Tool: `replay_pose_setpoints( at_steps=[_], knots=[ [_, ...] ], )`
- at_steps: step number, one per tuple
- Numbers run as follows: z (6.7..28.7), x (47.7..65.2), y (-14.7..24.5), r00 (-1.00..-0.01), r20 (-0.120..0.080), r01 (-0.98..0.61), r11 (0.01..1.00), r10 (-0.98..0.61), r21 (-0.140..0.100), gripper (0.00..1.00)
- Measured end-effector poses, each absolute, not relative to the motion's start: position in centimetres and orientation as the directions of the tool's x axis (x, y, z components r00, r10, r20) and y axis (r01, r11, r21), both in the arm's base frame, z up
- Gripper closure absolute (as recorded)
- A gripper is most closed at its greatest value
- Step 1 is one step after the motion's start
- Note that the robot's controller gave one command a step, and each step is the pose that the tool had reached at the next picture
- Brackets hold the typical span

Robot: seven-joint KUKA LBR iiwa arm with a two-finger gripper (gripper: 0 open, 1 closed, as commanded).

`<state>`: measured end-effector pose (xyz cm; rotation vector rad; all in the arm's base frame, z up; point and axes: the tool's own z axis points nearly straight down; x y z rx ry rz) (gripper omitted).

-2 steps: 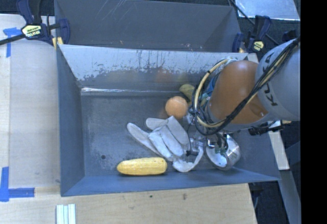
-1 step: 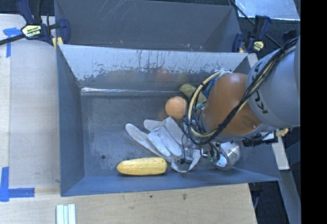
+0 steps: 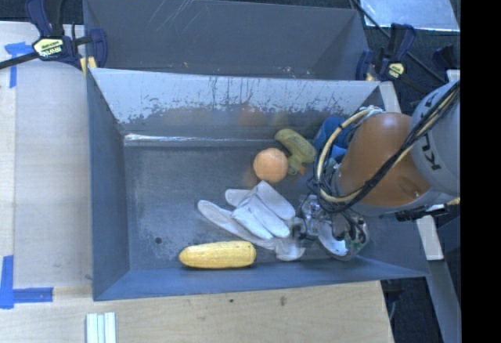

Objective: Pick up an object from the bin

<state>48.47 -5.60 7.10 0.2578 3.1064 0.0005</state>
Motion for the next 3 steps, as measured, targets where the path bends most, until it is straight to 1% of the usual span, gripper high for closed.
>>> replay_pose_setpoints(
  at_steps=[1, 2, 3],
  knots=[
    [7.1, 48.5, -5.6, -0.986, -0.024, 0.165, 0.986, 0.165, 0.002, 1.0],
    [12.5, 48.4, -6.2, -0.985, -0.017, 0.171, 0.985, 0.171, 0.003, 1.0],
    [26.2, 48.8, -9.2, -0.993, -0.027, 0.114, 0.994, 0.114, 0.001, 1.0]
  ],
)
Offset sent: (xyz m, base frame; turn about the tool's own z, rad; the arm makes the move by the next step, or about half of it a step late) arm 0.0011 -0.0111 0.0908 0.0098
